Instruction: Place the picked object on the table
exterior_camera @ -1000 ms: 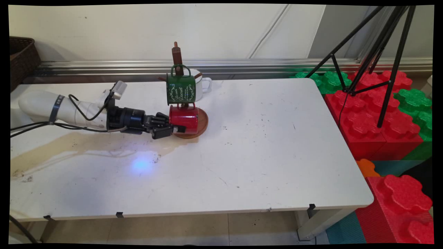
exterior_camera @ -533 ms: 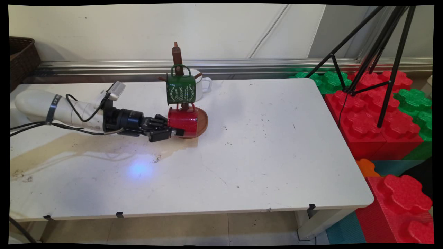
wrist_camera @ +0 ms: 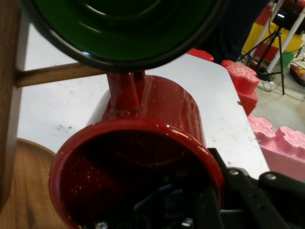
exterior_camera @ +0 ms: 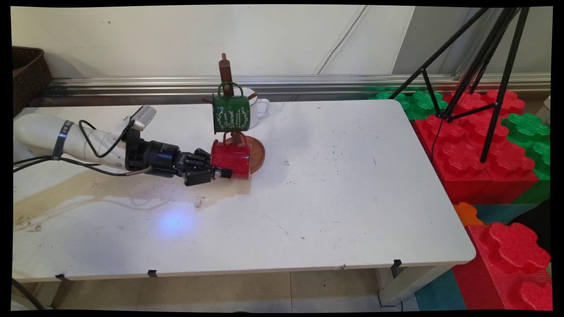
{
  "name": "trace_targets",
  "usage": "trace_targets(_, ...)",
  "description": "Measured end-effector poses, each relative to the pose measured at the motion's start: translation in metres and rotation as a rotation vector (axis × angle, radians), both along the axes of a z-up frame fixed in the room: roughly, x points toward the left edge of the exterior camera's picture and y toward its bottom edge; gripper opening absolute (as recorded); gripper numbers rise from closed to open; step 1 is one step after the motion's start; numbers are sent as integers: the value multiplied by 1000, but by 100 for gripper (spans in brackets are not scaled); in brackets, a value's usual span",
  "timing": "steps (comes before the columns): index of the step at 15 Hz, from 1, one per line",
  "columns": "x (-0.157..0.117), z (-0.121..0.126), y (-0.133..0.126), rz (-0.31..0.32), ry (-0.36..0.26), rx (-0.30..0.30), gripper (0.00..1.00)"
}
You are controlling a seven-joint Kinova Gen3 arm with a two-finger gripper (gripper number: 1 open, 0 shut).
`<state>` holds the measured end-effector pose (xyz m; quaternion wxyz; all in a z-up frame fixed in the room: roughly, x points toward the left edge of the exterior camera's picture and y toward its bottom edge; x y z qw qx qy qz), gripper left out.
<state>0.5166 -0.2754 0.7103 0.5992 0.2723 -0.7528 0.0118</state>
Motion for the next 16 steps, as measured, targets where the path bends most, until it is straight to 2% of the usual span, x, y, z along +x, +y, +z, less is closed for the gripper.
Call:
trace_targets(7, 3, 6, 11, -46, -30, -13, 0)
trace_targets(16, 28, 23, 28, -97, -119, -62, 0)
